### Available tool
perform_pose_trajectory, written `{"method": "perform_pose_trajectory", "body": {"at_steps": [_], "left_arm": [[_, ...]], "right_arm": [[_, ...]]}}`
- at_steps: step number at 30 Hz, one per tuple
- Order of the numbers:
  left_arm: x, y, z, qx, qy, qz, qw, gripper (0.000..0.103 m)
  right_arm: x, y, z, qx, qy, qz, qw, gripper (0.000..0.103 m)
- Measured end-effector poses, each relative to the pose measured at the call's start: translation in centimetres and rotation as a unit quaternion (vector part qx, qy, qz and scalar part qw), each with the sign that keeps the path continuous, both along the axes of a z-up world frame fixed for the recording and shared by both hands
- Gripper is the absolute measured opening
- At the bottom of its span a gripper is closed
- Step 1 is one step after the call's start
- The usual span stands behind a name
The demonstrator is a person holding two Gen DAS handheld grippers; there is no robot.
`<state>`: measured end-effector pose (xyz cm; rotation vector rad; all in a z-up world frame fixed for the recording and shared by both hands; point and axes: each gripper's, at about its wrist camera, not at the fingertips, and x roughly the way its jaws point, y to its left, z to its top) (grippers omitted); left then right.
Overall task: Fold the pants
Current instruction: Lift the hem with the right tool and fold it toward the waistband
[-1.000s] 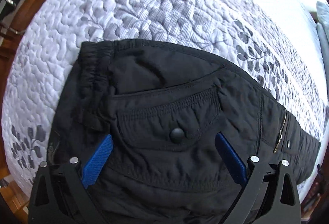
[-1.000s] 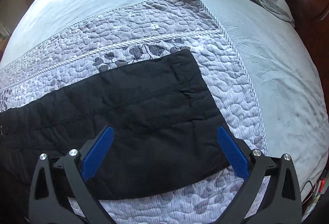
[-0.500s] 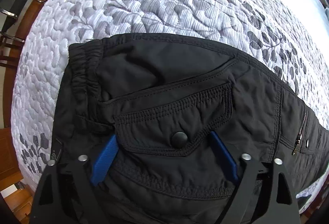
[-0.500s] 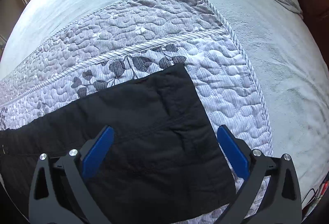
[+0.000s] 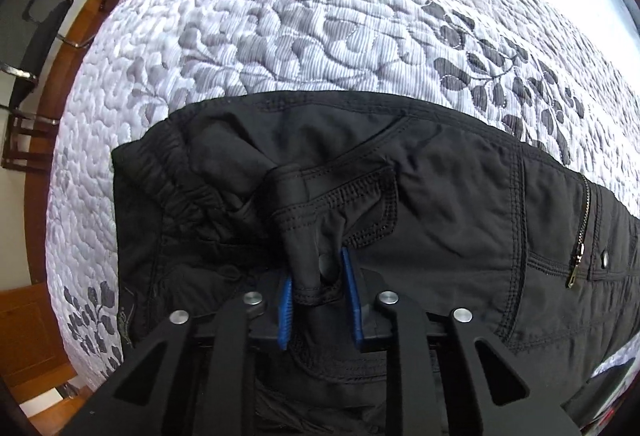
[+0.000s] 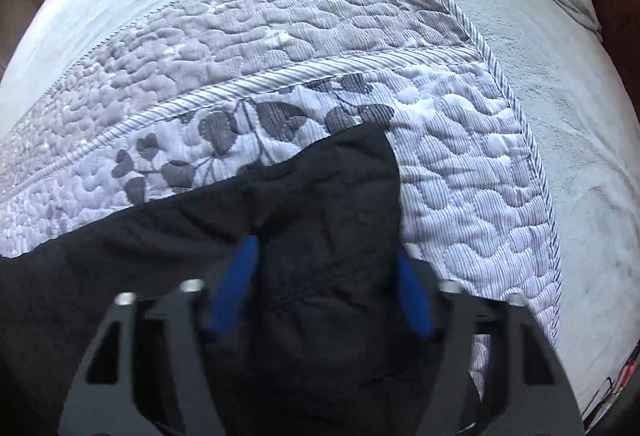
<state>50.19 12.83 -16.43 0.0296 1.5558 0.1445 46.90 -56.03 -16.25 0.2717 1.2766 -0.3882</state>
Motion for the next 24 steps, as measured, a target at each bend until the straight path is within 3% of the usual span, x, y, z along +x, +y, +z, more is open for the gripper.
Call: {"method": "perform_pose_trajectory", "body": {"at_steps": [1,2,5,10,13,18,24], "left_arm": [[-0.1,-0.5,0.1,0.002,-0.004,-0.007,1.0000,0.020],[-0.7,-0.4,0.8,0.002,-0.007,-0.009,0.9999,0.019],[-1.5,-0.5,1.4,-0.008,-0.023,-0.001,0.9997,0.016],[-4.7,-0.1,4.7,-0.054,-0.084,0.022,0.9948,0.013],[-7.2,-0.2,7.3,-0.092,-0.137,0.027,0.9859,0.013],[-11.6,2.7,11.0,-0.123,-0.213,0.000,0.9694,0.013],[-20.1,6.6,14.7,-0.146,-0.280,-0.021,0.9488,0.013]], "right_arm": [[-0.3,0.1,0.7,0.030,-0.020,0.006,0.999,0.012],[-0.6,0.4,1.3,0.028,-0.027,0.008,0.999,0.009],[-1.3,2.1,3.4,-0.023,-0.042,0.046,0.998,0.008],[-4.1,3.8,7.9,-0.058,-0.103,0.078,0.990,0.008],[-5.8,4.8,10.6,-0.070,-0.143,0.094,0.983,0.008],[-11.2,6.5,15.1,-0.096,-0.223,0.117,0.963,0.009],[-18.8,7.2,17.6,-0.124,-0.299,0.119,0.939,0.009]]}}
